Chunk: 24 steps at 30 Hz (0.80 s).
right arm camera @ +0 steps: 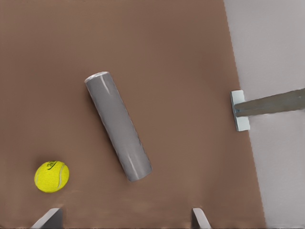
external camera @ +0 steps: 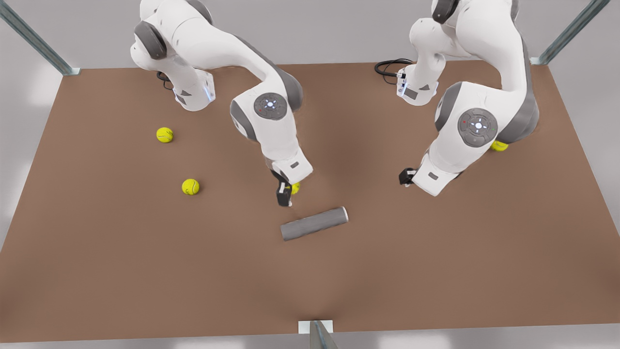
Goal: Put the tennis tube upright
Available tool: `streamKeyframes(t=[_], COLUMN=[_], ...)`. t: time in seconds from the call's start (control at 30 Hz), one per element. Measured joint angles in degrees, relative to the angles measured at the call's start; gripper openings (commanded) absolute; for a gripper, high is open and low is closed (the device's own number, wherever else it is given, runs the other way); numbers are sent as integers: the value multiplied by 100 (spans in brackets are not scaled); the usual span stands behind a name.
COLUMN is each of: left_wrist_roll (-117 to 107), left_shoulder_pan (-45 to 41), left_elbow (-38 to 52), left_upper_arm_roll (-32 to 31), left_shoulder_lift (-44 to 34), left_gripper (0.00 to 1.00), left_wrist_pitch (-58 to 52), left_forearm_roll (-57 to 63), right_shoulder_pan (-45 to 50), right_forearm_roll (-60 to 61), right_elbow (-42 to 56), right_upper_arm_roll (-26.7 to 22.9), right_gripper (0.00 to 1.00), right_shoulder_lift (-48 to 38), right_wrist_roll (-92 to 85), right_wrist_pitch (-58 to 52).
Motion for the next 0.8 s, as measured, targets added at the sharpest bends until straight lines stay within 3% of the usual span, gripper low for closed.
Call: streamKeyframes(t=[0.1,0.23,0.37,0.8], left_wrist_roll=[-1406,-3363,-5094,-9187], left_shoulder_pan=[-426,-844,-1075,-1573], left_elbow=[191,238,193,131], left_upper_arm_roll=[-58,-108,-112,-39], left_shoulder_lift=[586,1119,1468,2122], left_gripper=[100,100,100,100], left_wrist_pitch=[533,1395,2138,3269], left_forearm_roll=[-254,-546,-645,-451], right_shoulder_pan=[-715,-1465,-2149,-2161], right_forearm_roll=[58,109,147,169], right_elbow=[-253,-592,-341,-347], right_upper_arm_roll=[-91,-702,-1112,-1131], right_gripper=[100,100,100,100], right_shoulder_lift=[-1093,-1739,-1306,-1275], right_wrist_roll=[643,1426,2041,3305], right_wrist_pitch=[-1319,-2479,-3074,-3618])
